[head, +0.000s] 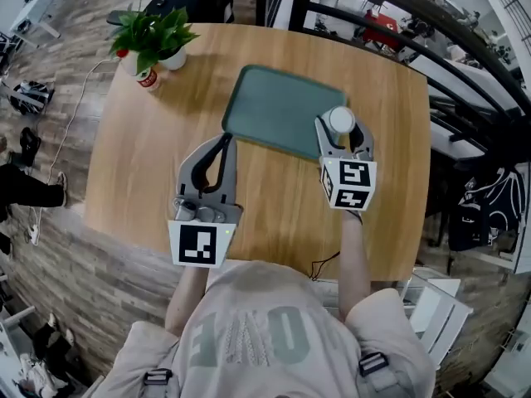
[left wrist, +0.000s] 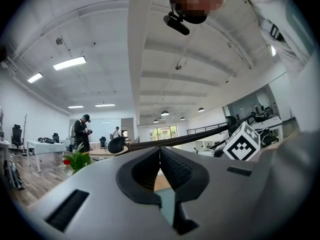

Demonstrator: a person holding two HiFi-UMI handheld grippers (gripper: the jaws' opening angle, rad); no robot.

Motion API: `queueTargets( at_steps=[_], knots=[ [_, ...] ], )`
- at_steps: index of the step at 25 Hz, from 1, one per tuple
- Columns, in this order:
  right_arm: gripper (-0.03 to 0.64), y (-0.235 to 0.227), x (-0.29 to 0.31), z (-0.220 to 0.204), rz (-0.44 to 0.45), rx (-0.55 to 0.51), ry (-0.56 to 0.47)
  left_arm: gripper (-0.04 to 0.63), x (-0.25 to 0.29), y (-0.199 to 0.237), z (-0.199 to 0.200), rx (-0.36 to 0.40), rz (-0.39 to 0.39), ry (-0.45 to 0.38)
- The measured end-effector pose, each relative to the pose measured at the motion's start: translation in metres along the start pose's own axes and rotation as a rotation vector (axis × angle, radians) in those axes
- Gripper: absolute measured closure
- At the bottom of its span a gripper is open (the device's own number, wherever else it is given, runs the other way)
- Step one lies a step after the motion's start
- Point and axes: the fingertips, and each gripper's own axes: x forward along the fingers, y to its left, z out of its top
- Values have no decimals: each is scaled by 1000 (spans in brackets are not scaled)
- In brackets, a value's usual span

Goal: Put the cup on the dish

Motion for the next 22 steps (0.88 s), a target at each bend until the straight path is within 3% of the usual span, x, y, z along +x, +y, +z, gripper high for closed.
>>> queueTargets(
  at_steps=[5, 10, 22],
  knots=[
    [356, -14, 49, -43, 0, 90, 71, 586, 18, 6, -17, -16, 3, 45],
    [356, -40, 100, -74, -91, 200, 130, 586, 39, 19, -38, 0, 7, 88],
    [356, -46, 150, -113, -99, 204, 219, 586, 64, 38, -77, -9, 29, 164]
  ],
)
